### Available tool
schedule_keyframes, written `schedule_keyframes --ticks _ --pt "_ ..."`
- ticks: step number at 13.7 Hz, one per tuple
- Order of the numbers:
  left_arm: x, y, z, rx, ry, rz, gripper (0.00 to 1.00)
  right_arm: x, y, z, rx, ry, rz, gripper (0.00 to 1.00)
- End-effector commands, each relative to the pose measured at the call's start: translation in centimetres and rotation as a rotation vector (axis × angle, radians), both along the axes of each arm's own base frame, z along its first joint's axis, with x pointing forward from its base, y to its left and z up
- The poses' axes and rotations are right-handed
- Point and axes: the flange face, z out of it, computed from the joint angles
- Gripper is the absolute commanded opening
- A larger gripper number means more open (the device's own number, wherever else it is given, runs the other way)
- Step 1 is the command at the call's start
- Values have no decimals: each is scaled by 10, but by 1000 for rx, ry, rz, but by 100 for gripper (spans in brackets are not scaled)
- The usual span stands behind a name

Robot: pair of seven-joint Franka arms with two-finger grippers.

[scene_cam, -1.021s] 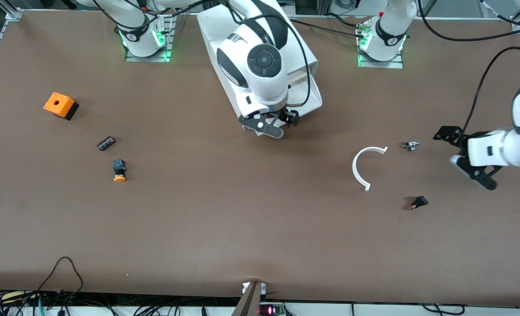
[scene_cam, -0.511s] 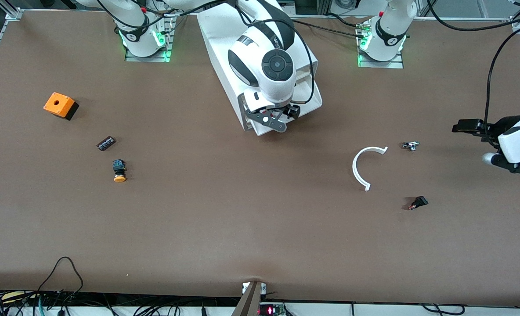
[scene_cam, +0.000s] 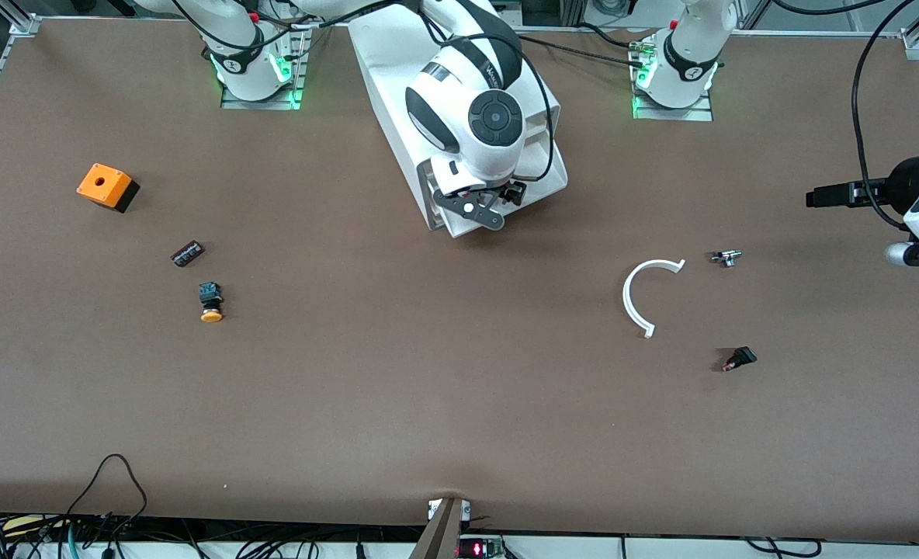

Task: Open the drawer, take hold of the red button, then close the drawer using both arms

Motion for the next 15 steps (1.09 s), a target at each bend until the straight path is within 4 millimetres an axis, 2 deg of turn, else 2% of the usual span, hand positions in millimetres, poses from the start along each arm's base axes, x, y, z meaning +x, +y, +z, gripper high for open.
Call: schedule_keyframes --ticks 1,3,4,7,10,11,13,15 --pt "-3 1 5 28 -3 44 100 -9 -2 -1 -10 20 4 74" --pt "-2 2 5 36 -6 45 100 -8 -3 -1 -10 15 15 52" --pt "-2 3 5 39 -6 47 100 -9 -2 -2 -9 15 30 48" --pt "1 3 8 41 -42 52 100 -8 -3 -5 -14 14 30 47" --pt "6 3 11 46 -84 51 100 -5 -3 -2 -4 6 29 24" --pt "7 1 16 51 -107 46 100 -3 -5 -2 -2 5 25 19" --pt "9 1 22 50 -147 15 100 2 -7 3 4 -1 26 18" --pt "13 -3 23 72 -183 -74 100 16 -15 11 27 -10 30 18"
